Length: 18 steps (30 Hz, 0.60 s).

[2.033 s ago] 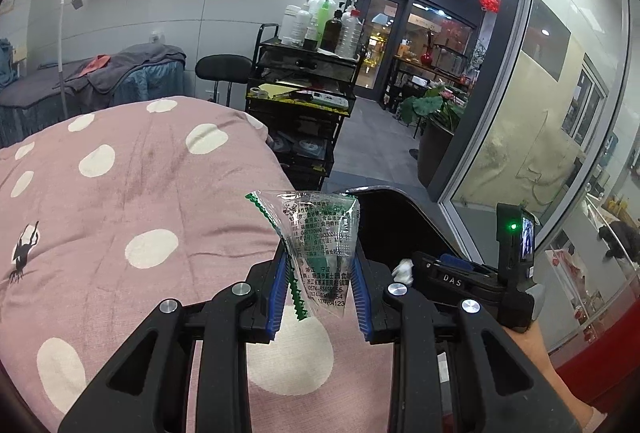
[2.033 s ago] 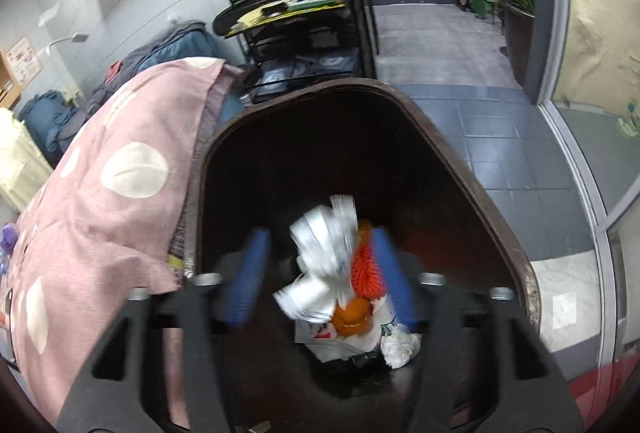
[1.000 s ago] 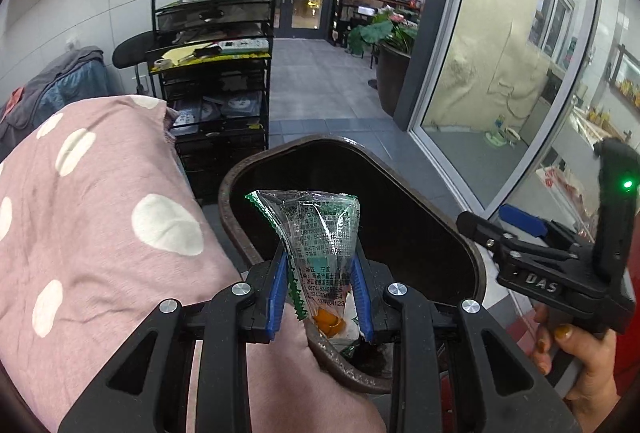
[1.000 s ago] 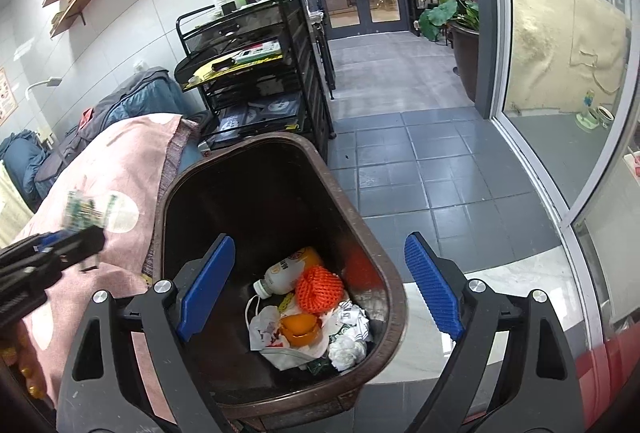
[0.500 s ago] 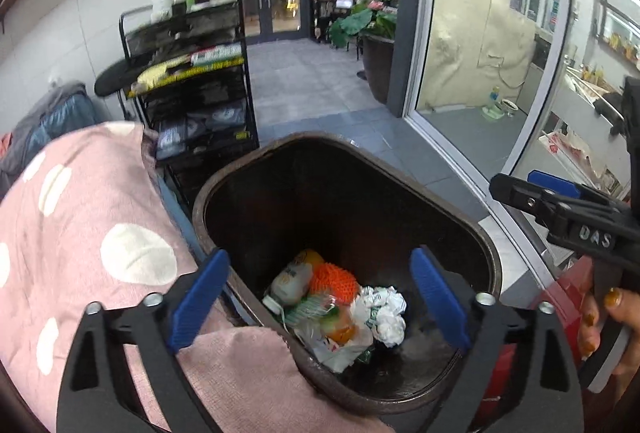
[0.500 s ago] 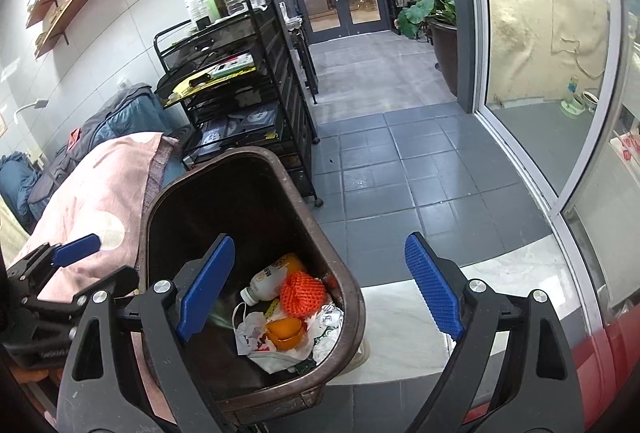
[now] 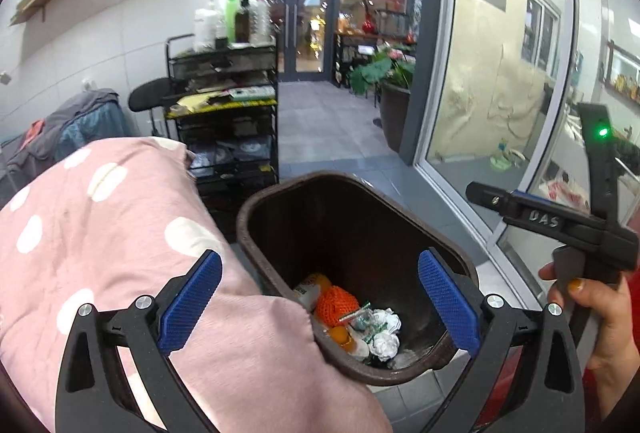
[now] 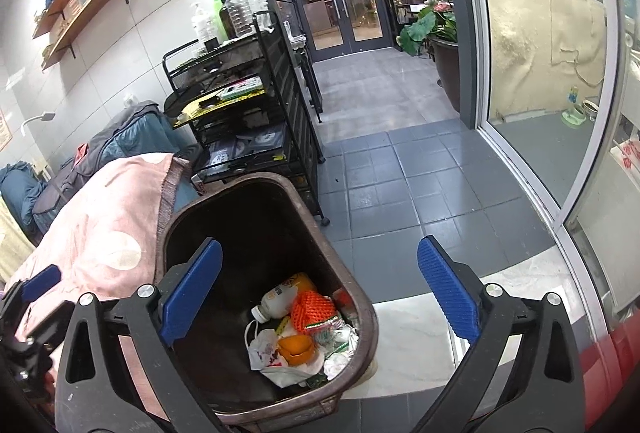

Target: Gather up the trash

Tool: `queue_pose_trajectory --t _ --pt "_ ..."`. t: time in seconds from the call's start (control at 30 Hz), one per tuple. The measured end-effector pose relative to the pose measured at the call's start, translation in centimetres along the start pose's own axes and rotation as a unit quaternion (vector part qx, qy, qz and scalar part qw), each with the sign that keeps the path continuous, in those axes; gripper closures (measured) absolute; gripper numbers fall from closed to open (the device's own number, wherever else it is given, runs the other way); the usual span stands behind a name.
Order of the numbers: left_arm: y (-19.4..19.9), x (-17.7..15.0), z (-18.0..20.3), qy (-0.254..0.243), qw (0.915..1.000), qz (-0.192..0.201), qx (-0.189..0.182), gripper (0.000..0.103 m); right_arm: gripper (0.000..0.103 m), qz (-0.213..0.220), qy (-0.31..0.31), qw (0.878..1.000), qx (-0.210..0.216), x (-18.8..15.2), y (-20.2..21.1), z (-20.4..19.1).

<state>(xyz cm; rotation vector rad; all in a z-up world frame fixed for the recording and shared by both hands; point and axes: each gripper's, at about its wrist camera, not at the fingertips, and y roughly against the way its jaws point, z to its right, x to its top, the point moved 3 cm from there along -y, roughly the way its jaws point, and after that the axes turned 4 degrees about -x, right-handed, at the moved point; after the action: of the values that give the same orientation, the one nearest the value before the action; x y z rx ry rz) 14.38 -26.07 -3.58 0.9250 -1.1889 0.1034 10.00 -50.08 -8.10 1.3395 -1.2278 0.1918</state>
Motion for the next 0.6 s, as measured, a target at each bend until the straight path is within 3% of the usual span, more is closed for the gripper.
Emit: queue_pose_trajectory --t 0.4,0.6 --pt "6.0 -1.1 -3.2 0.030 0.9957 0.058 0.066 0.006 0.006 0.020 0.045 0.998 0.045 -0.5 1.9 -5.4" --pt "9.7 -2.4 -6.1 0.065 0.9878 0.090 0.109 0.006 0.006 0.079 0.098 0.991 0.037 -1.7 4.6 -10.2"
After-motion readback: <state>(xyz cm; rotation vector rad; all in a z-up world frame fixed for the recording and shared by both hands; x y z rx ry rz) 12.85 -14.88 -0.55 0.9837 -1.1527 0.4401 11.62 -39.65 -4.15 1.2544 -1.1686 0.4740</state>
